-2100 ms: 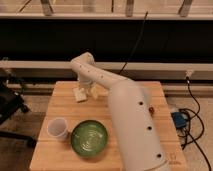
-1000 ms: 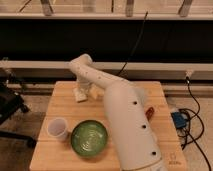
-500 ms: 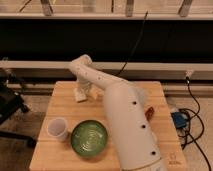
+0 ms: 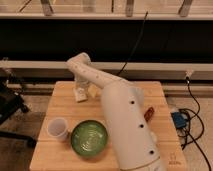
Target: Place the white sponge in the ceramic bowl
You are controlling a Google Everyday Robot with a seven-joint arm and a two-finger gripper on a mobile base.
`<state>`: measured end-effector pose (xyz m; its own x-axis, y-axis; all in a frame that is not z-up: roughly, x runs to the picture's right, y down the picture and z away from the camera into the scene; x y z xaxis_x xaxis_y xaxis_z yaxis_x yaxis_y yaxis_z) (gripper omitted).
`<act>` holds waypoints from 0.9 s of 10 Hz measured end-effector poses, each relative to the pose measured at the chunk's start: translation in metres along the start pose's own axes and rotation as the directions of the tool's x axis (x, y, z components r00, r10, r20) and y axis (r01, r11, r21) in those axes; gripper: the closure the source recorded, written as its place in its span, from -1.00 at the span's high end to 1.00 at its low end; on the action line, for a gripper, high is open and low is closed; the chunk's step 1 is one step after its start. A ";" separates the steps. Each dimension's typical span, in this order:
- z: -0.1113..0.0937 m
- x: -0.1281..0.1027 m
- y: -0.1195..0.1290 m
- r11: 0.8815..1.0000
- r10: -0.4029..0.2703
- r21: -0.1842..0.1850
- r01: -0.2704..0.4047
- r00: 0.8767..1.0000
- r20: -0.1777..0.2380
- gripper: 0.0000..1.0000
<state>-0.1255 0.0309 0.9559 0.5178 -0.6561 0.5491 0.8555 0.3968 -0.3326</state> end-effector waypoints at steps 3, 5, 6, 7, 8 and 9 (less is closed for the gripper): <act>0.001 -0.009 -0.018 0.998 -0.066 -0.003 0.066 0.998 0.004 0.60; 0.006 -0.013 -0.029 0.992 -0.123 -0.016 0.123 0.992 0.006 0.60; 0.007 -0.014 -0.033 0.989 -0.143 -0.021 0.143 0.990 0.008 0.60; 0.010 -0.016 -0.039 0.984 -0.176 -0.030 0.177 0.984 0.011 0.60; 0.012 -0.017 -0.042 0.979 -0.201 -0.034 0.201 0.979 0.015 0.60; 0.014 -0.016 -0.044 0.975 -0.218 -0.036 0.219 0.976 0.019 0.60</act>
<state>-0.1714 0.0323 0.9725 0.3184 -0.7147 0.6228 0.9475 0.2199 -0.2321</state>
